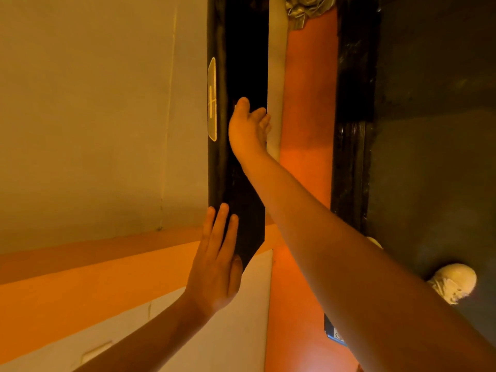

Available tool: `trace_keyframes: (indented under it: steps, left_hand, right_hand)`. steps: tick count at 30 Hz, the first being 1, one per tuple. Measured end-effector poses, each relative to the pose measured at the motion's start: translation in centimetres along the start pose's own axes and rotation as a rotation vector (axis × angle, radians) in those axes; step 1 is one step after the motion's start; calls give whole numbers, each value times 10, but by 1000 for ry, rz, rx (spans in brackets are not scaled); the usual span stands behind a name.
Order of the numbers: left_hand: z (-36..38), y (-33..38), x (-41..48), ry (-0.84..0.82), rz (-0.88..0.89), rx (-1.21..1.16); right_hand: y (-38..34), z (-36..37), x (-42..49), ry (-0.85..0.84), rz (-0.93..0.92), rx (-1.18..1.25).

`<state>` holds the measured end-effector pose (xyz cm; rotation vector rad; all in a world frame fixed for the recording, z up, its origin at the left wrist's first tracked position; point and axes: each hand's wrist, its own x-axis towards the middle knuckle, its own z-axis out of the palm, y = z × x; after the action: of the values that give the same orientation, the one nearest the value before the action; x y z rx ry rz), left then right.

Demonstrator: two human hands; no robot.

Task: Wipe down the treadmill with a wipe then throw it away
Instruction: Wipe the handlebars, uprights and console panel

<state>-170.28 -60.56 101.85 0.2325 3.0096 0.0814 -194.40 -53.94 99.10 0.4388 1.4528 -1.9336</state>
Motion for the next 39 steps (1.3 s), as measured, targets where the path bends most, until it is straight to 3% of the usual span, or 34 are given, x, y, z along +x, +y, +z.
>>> trace_keyframes:
  steps: [4, 10, 16, 21, 28, 39]
  left_hand:
    - [1, 2, 1, 27, -18, -11]
    - [3, 1, 0, 44, -21, -17]
    - [3, 0, 0, 46, -3, -22]
    - [3, 0, 0, 39, -1, -23]
    - [4, -2, 0, 30, 7, -39]
    - [0, -4, -1, 4, 46, 4]
  right_hand:
    - [13, 13, -14, -30, -96, 25]
    - [2, 1, 1, 15, 32, 6]
    - [8, 10, -16, 18, -42, 15]
    - [7, 0, 0, 34, 87, -25]
    - [8, 1, -9, -13, 4, -120]
    - [6, 3, -11, 33, 64, -118]
